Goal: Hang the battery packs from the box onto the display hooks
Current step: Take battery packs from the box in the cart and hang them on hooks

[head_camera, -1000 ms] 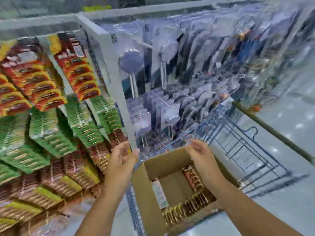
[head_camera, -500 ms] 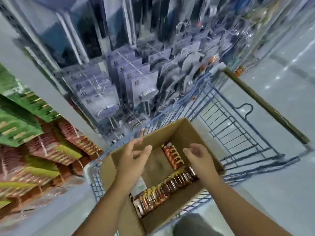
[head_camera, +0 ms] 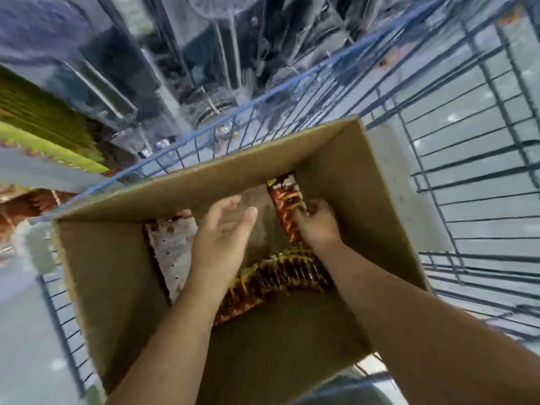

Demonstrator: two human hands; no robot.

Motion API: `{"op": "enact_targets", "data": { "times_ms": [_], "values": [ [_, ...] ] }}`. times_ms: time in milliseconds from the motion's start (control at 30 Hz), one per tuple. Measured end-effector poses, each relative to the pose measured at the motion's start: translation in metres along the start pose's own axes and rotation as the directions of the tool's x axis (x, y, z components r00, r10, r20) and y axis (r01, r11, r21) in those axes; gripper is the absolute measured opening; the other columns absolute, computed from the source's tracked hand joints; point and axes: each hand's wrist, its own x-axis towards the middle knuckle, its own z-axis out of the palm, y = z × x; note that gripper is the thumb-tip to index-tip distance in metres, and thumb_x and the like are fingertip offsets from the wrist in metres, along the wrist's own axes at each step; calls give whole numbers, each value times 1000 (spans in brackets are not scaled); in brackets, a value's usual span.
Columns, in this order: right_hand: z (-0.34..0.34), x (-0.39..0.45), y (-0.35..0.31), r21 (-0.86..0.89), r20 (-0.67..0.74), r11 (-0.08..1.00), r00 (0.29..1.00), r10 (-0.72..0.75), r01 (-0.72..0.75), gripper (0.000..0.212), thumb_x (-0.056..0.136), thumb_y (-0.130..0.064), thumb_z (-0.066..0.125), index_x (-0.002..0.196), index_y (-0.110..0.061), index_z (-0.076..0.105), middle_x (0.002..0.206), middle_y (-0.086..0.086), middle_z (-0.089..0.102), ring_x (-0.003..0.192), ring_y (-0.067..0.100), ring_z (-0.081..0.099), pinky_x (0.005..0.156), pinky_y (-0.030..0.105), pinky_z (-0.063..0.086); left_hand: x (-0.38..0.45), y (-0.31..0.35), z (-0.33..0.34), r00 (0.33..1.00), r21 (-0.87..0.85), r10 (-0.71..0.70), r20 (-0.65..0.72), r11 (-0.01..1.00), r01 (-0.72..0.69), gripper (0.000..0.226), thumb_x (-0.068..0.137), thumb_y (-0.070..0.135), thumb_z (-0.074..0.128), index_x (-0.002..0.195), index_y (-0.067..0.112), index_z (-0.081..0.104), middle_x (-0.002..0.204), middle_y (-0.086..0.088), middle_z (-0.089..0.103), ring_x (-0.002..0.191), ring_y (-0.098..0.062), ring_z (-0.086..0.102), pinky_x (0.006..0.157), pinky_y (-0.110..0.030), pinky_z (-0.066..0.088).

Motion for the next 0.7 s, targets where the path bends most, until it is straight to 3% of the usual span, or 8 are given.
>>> {"op": "enact_targets", "data": {
  "times_ms": [67, 167, 300, 433, 533, 700],
  "values": [
    [17, 20, 11, -52, -27, 999, 1000, -10, 8, 43, 97, -36, 68, 127, -5, 65, 122, 15, 70, 112, 32, 66, 92, 34, 54, 17, -13, 13, 1000, -5, -29, -12, 1000, 29, 20, 92, 58, 67, 110, 57, 60, 122, 31, 58, 111, 0, 61, 103, -42, 55],
    [46, 45, 23, -138, -108, 990, 994, 3, -18, 59, 90, -44, 70, 134, -6, 59, 132, 18, 63, 124, 38, 60, 107, 47, 50, 36, -28, 26, 995, -46, -81, -55, 996, 78, 23, 93, 55, 68, 114, 53, 61, 122, 25, 62, 112, -1, 62, 103, -46, 55],
    [68, 62, 22, -157, -142, 985, 988, 55, -77, 67, 96, -39, 67, 149, -5, 42, 149, 21, 48, 138, 38, 48, 114, 43, 39, 47, -40, 39, 992, -118, -109, -65, 988, 101, 26, 92, 53, 68, 117, 49, 62, 127, 19, 63, 115, -9, 65, 105, -46, 54],
    [90, 78, 30, -195, -187, 968, 975, 122, -158, 72, 101, -42, 60, 158, -11, 27, 155, 18, 34, 144, 37, 36, 116, 51, 38, 52, -53, 41, 993, -150, -117, -32, 983, 111, 21, 93, 52, 66, 114, 50, 61, 128, 18, 63, 115, -9, 65, 103, -45, 55],
    [101, 85, 36, -248, -209, 955, 972, 108, -159, 77, 99, -43, 64, 157, -11, 25, 155, 19, 31, 141, 38, 36, 115, 53, 39, 54, -61, 40, 991, -172, -126, -32, 978, 119, 22, 92, 55, 67, 113, 50, 63, 128, 18, 64, 115, -9, 65, 102, -44, 56],
    [98, 85, 44, -398, -197, 904, 977, 80, -155, 83, 95, -55, 66, 153, -5, 35, 156, 17, 35, 143, 36, 37, 116, 45, 33, 55, -63, 42, 993, -212, -119, -27, 971, 110, 21, 91, 54, 68, 112, 49, 64, 127, 17, 65, 116, -10, 65, 103, -45, 55]
  ]
}}
